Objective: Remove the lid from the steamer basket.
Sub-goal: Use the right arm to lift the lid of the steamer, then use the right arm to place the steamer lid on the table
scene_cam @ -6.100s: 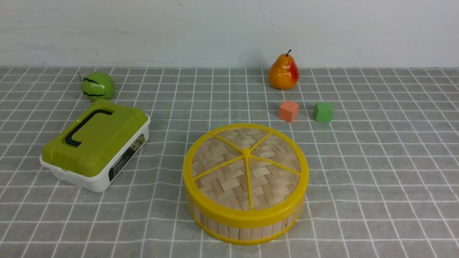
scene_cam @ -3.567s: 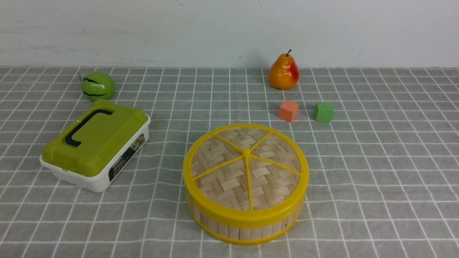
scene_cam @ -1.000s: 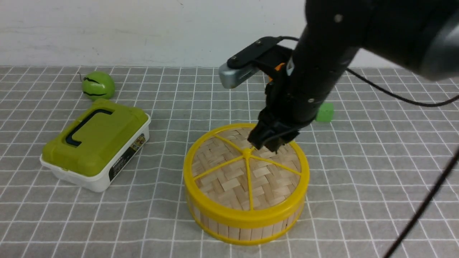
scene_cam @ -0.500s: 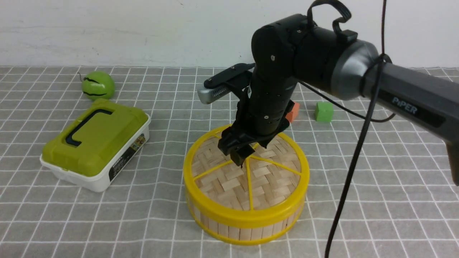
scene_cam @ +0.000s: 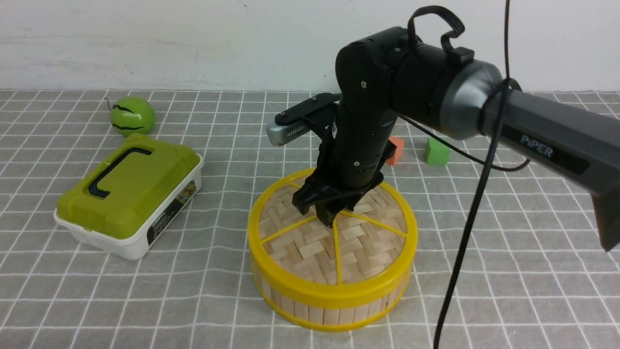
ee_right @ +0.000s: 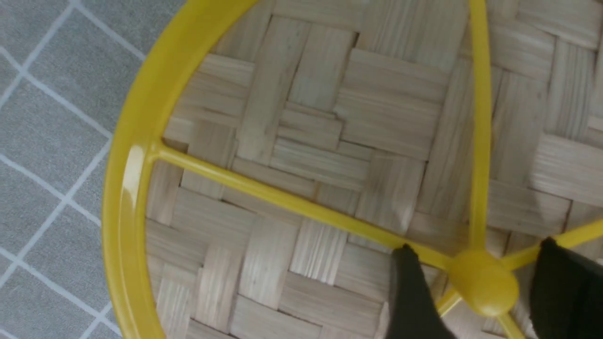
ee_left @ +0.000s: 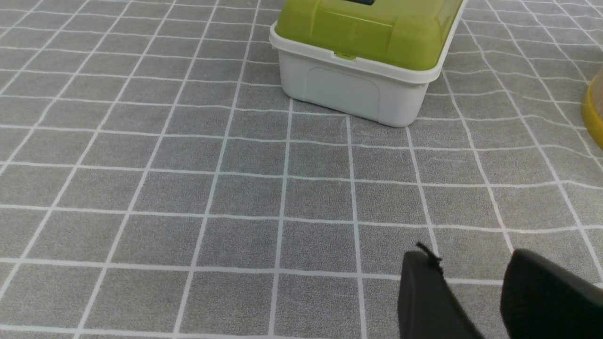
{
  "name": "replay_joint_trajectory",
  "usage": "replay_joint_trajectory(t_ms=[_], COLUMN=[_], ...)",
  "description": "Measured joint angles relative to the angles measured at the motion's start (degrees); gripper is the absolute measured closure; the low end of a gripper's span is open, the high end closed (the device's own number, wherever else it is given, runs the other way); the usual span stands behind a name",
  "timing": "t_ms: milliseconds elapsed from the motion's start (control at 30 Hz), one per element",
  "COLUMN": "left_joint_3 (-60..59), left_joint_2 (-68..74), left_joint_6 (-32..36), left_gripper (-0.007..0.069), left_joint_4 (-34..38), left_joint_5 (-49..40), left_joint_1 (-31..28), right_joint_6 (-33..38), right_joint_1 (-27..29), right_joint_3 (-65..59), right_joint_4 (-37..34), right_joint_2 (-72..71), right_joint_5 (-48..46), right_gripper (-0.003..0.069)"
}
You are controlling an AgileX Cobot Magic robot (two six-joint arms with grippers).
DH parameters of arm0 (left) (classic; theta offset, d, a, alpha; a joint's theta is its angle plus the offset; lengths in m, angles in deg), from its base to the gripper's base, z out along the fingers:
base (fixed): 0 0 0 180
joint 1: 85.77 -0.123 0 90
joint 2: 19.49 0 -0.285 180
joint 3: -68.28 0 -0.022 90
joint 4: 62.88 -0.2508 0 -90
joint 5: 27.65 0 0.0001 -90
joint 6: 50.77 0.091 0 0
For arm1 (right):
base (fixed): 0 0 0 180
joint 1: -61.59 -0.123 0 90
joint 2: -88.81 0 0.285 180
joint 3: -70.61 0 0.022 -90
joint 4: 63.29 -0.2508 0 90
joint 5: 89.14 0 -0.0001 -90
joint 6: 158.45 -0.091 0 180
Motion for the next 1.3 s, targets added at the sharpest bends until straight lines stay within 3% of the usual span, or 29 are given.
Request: replay_joint_trajectory(t_ms=[100, 267, 533, 733, 833, 1033, 1100, 1167, 1300], left_joint_3=[0.00, 0.00, 0.00, 0.00, 0.00, 0.00, 0.00, 0.00, 0.00], left_joint_2=[0.00, 0.00, 0.00, 0.00, 0.00, 0.00, 0.00, 0.00, 0.00], left_joint_6=[0.00, 0.00, 0.00, 0.00, 0.00, 0.00, 0.00, 0.00, 0.00], left_gripper=[0.0386, 0.0386, 0.0386, 0.0386, 0.0386, 0.0386, 0.0386, 0.0386, 0.0386], left_joint_4=[0.00, 0.00, 0.00, 0.00, 0.00, 0.00, 0.00, 0.00, 0.00], left_joint_5=[0.00, 0.00, 0.00, 0.00, 0.00, 0.00, 0.00, 0.00, 0.00], left_joint_1=[0.00, 0.00, 0.00, 0.00, 0.00, 0.00, 0.00, 0.00, 0.00], right_joint_6=[0.00, 0.00, 0.05, 2.13, 3.69, 5.89, 6.45, 6.88, 7.87], right_joint_1=[-0.06, -0.06, -0.06, 3.53, 7.73, 23.76, 26.38, 30.93, 33.53], right_joint_3=[0.12, 0.29, -0.17, -0.26, -0.26, -9.09, -12.39, -20.35, -30.78], right_joint_4=[0.00, -0.28, -0.29, 0.69, 1.75, 1.58, 1.44, -0.63, -4.41], right_joint_2=[0.00, 0.00, -2.25, -13.50, -19.34, -27.28, -27.61, -27.28, -25.86], right_joint_5=[0.00, 0.73, 0.83, -2.63, -4.18, -4.38, -4.38, -1.01, 8.40], right_gripper=[0.0385, 0.0574, 0.0578, 0.0578, 0.0578, 0.0578, 0.0578, 0.0578, 0.0578])
